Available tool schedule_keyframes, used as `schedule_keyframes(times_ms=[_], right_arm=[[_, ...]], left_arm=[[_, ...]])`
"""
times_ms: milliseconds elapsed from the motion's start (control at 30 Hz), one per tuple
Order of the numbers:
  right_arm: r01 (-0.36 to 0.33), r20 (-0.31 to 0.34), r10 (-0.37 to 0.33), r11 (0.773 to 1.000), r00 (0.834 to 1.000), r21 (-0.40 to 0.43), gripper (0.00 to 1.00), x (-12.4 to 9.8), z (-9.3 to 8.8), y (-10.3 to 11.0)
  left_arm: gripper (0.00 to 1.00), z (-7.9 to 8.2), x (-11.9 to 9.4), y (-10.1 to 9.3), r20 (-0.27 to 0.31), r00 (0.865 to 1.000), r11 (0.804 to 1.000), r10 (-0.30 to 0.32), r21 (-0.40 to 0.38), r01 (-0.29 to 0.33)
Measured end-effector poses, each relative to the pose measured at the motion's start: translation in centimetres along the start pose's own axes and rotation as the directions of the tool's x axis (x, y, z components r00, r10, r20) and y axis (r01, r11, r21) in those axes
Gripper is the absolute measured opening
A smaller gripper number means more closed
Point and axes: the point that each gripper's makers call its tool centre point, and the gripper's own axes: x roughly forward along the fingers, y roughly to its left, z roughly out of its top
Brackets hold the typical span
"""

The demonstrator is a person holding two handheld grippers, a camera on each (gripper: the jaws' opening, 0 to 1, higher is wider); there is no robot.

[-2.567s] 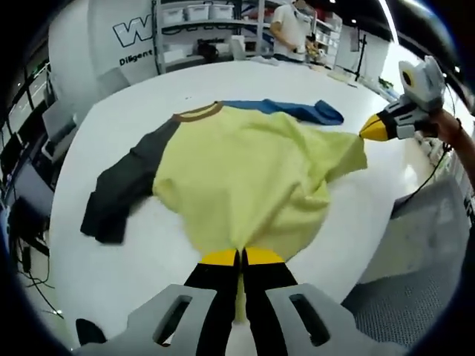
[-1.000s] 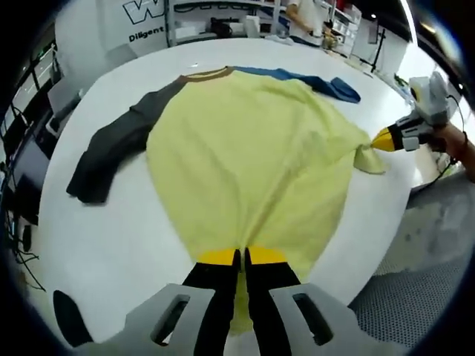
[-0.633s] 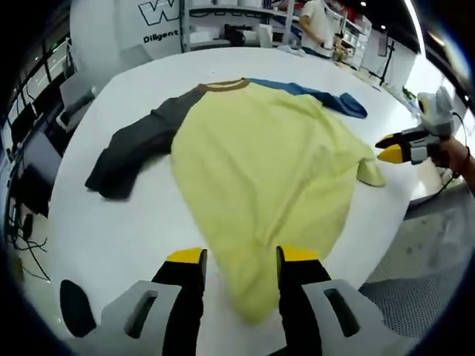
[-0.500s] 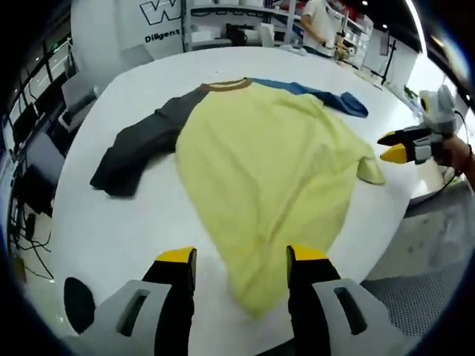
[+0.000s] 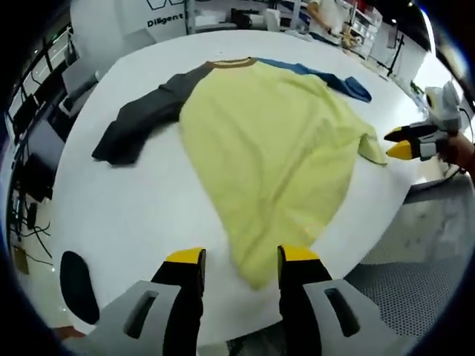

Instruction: Fold the garment on the visible template until the final outline fits inside the template.

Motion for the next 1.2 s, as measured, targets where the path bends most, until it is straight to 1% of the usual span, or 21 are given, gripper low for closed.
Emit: schedule_keyframes(times_ms=[133,267,333,367,500,600,700,800,900,1000,1033,1133,1200], right_arm=[[0.001,-0.025,-0.001,1.0,1.0,-0.016,0.32,0.4,-0.8,0.3],[0.008,-0.045,-0.008,1.0,0.999,-0.014,0.29,1.0,-1.5,0.5],[0.008,-0.052,-0.009,1.0,0.999,-0.008,0.27,1.1,-1.7,0.7],[0.018,-0.035,-0.019,1.0,0.999,-0.019,0.26,1.1,-1.4,0.5],[0.011,-0.041,-0.011,1.0,0.999,0.006,0.23,1.2,-1.4,0.9],[0.02,-0.035,-0.019,0.999,0.999,0.025,0.16,1.3,-1.3,0.8],[0.037,-0.034,-0.035,0.997,0.999,0.062,0.1,1.4,-1.3,0.3],[0.056,-0.049,-0.053,0.996,0.997,0.068,0.0,1.5,-1.4,-0.3],[0.057,-0.05,-0.053,0.995,0.997,0.077,0.0,1.3,-1.4,-0.2],[0.053,-0.07,-0.048,0.996,0.996,0.066,0.0,1.2,-1.7,-0.1],[0.049,-0.08,-0.044,0.997,0.996,0.061,0.0,1.1,-1.8,0.0],[0.047,-0.117,-0.044,0.999,0.992,0.019,0.0,0.6,-2.1,0.0],[0.049,-0.126,-0.048,0.999,0.991,-0.001,0.0,0.1,-2.1,-0.2]], left_arm=[[0.33,-0.6,0.2,0.1,-0.011,1.0,1.0,-0.005,0.009,0.005],[0.29,-1.0,0.5,-0.1,-0.018,1.0,1.0,-0.014,0.005,0.014],[0.28,-1.0,0.5,0.0,-0.012,1.0,1.0,-0.011,0.008,0.011],[0.28,-0.9,0.5,-0.1,-0.012,1.0,1.0,-0.014,0.005,0.014],[0.24,-0.9,0.5,-0.2,-0.011,1.0,1.0,-0.02,0.001,0.02],[0.21,-0.8,0.5,-0.2,-0.005,1.0,1.0,-0.014,-0.008,0.014],[0.14,-0.7,0.6,0.1,-0.01,1.0,1.0,-0.001,-0.031,0.001],[0.08,-0.7,0.7,0.2,-0.023,1.0,0.999,0.008,-0.049,-0.009],[0.02,-0.6,0.9,0.0,-0.032,0.999,0.999,-0.006,-0.054,0.004],[0.02,-0.6,1.0,-0.1,-0.035,0.999,0.998,-0.012,-0.06,0.01],[0.02,-0.6,1.0,-0.2,-0.04,0.999,0.999,-0.019,-0.051,0.017],[0.02,-0.8,0.9,-0.3,-0.048,0.998,0.998,-0.032,-0.049,0.03],[0.02,-0.9,0.9,-0.2,-0.052,0.998,0.998,-0.041,-0.055,0.038]])
